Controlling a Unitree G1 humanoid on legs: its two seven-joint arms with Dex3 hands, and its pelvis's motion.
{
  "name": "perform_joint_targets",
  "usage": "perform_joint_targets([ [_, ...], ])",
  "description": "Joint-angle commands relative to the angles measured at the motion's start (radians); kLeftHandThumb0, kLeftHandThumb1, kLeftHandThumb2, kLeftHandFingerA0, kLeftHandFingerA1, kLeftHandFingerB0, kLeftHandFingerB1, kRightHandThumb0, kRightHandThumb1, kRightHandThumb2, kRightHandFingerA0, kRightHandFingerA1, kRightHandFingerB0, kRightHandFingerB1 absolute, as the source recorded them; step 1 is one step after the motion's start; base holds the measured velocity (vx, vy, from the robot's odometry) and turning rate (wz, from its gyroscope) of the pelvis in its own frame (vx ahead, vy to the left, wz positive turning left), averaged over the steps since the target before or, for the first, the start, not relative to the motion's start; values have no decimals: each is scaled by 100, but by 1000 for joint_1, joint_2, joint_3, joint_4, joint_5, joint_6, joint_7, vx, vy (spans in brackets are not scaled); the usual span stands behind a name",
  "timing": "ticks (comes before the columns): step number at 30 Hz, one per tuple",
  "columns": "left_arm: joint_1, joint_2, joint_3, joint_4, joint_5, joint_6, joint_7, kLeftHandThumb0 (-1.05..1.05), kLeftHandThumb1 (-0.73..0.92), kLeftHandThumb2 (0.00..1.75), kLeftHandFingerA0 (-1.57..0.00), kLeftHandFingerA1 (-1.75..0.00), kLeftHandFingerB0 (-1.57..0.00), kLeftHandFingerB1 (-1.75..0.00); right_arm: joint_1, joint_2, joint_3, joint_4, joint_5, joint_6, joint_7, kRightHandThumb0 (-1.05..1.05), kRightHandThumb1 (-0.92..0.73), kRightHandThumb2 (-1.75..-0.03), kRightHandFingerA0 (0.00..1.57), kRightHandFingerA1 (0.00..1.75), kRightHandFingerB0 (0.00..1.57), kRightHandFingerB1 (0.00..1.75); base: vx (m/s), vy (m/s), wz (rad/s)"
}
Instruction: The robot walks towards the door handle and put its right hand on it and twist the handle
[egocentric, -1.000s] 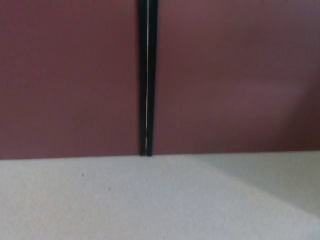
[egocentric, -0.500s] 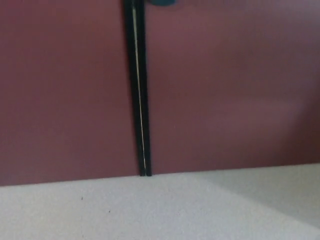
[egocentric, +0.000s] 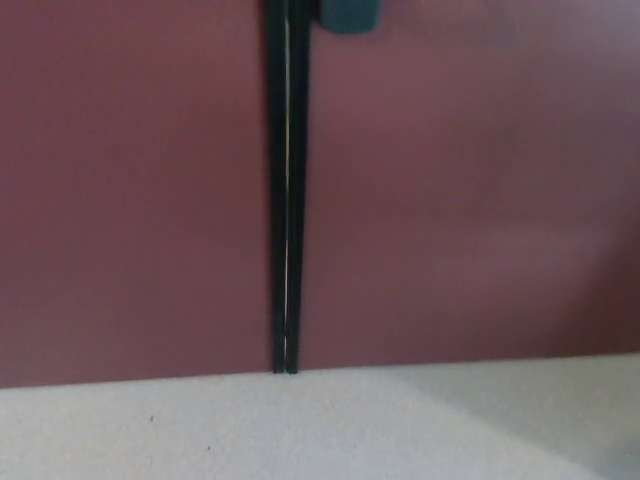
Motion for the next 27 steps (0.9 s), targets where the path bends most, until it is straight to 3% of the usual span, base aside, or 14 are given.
perform_joint_targets([
  [1, 8, -3, -2, -1, 6, -5, -4, -37, 48, 75, -69, -61, -48, -52, -3, -7, -1, -1, -5, 6, 9, -28, -66, -60, 80, 60, 60, 44, 0, 0, 0],
  [5, 5, -4, 5, 0, 0, -2, -7, -37, 48, 75, -69, -61, -48, -52, -9, -5, -1, 0, -4, 10, 8, -28, -66, -60, 81, 60, 60, 44, 110, 8, 5],
  [6, 5, -4, 5, 0, 1, -3, -6, -29, 57, 57, -74, -50, -53, -41, -10, -4, -2, 0, -3, 12, 8, -28, -66, -60, 81, 60, 60, 44, 128, -33, 4],
  [11, 5, -5, 3, -2, 3, -3, -10, -29, 57, 57, -74, -50, -53, -41, -10, -3, 3, 0, -7, 13, 4, -28, -66, -59, 80, 60, 60, 44, 124, -153, -3],
  [27, 1, -4, -12, 3, 16, 2, 2, -30, 57, 57, -75, -50, -53, -41, -10, 7, -16, -4, 9, 20, 12, -29, -69, -61, 78, 55, 56, 43, 81, 119, -2],
])
